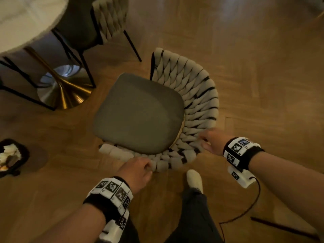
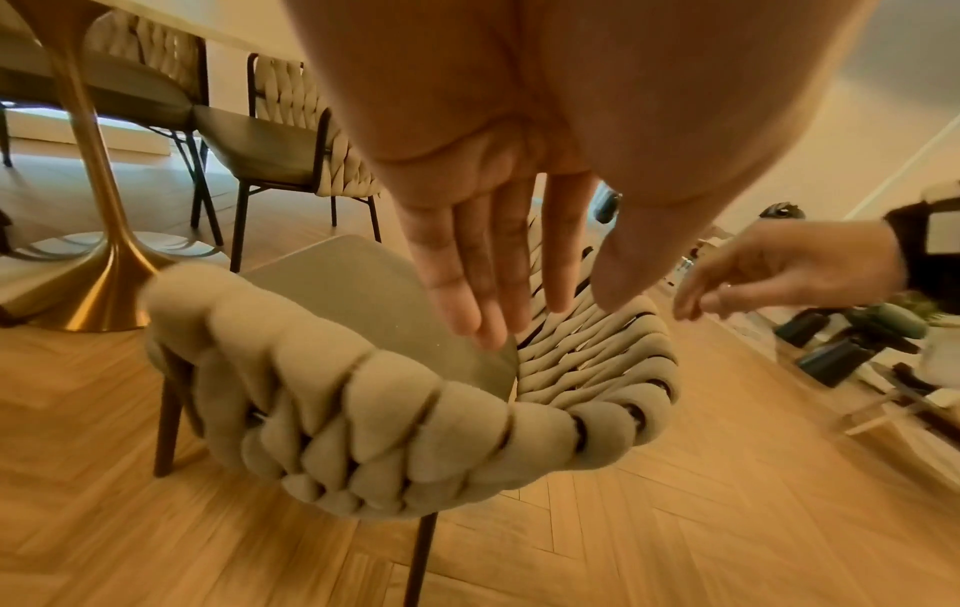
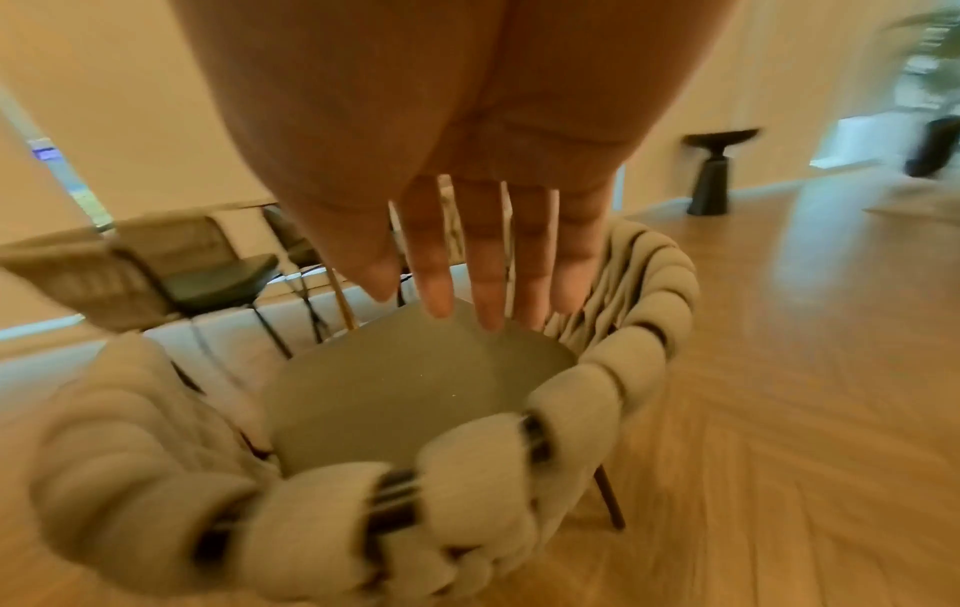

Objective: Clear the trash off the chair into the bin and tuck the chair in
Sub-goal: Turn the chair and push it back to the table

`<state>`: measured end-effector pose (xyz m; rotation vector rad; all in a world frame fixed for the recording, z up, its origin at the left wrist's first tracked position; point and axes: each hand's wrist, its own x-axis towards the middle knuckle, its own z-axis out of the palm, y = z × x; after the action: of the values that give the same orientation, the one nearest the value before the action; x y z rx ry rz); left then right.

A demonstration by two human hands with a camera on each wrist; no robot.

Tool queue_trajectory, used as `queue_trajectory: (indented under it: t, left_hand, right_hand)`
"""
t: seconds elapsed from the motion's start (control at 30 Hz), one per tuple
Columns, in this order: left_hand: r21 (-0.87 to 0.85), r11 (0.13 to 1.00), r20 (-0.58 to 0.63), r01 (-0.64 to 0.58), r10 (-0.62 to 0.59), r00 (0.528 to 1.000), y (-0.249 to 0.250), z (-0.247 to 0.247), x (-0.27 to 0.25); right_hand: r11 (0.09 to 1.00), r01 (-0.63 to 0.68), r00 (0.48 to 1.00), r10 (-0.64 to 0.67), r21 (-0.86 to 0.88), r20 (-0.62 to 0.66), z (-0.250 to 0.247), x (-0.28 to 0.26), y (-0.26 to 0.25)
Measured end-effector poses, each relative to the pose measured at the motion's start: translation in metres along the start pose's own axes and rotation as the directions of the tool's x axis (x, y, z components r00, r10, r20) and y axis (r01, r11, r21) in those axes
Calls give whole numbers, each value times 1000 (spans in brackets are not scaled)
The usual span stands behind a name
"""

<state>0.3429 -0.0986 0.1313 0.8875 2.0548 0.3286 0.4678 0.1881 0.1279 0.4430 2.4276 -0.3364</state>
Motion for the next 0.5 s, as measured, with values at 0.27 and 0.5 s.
queue_trajectory:
  t: [0.27,0.5]
  left_hand:
    - [-192,942,-93,275,-296,951,132,94,90]
    - [-157,898,-132,411,-431,893,173,129,173]
  right_hand:
    - [753,423,904,-390,-504,177,-38,87,125]
    - [541,598,797,-480,-592,367,-46,153,145]
